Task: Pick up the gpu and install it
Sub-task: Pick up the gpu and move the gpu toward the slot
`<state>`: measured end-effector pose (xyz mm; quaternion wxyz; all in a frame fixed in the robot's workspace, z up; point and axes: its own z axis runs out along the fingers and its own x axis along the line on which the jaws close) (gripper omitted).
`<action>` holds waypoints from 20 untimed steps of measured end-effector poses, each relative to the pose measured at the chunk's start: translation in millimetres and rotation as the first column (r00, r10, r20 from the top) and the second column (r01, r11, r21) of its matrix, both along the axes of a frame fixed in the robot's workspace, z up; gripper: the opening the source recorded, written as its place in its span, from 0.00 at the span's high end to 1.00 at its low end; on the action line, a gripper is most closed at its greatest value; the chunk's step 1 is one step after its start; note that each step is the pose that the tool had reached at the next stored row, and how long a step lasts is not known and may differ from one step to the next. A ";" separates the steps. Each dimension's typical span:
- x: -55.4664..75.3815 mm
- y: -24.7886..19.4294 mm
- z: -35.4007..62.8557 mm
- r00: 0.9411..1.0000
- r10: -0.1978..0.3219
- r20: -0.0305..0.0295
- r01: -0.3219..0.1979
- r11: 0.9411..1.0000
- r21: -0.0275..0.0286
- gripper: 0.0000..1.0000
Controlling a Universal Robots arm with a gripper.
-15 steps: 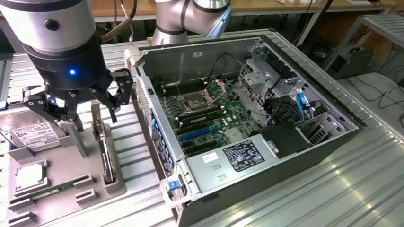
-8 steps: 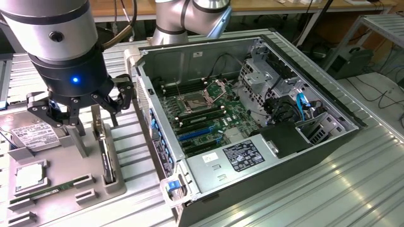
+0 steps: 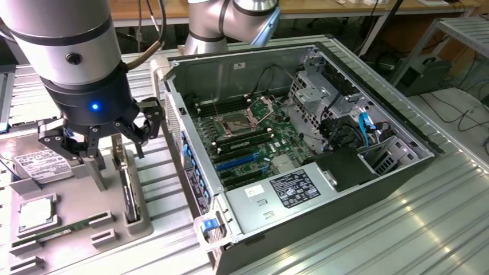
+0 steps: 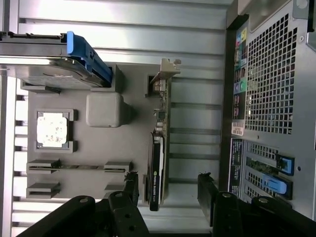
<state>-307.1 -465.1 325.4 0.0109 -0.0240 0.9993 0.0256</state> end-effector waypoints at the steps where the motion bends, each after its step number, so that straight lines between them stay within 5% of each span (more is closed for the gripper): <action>1: 0.0 0.0 -1.2 1.000 0.000 0.000 0.000 1.000 0.000 0.40; 20: -1.4 -3.4 -31.2 1.000 0.000 0.000 0.000 1.000 0.002 0.40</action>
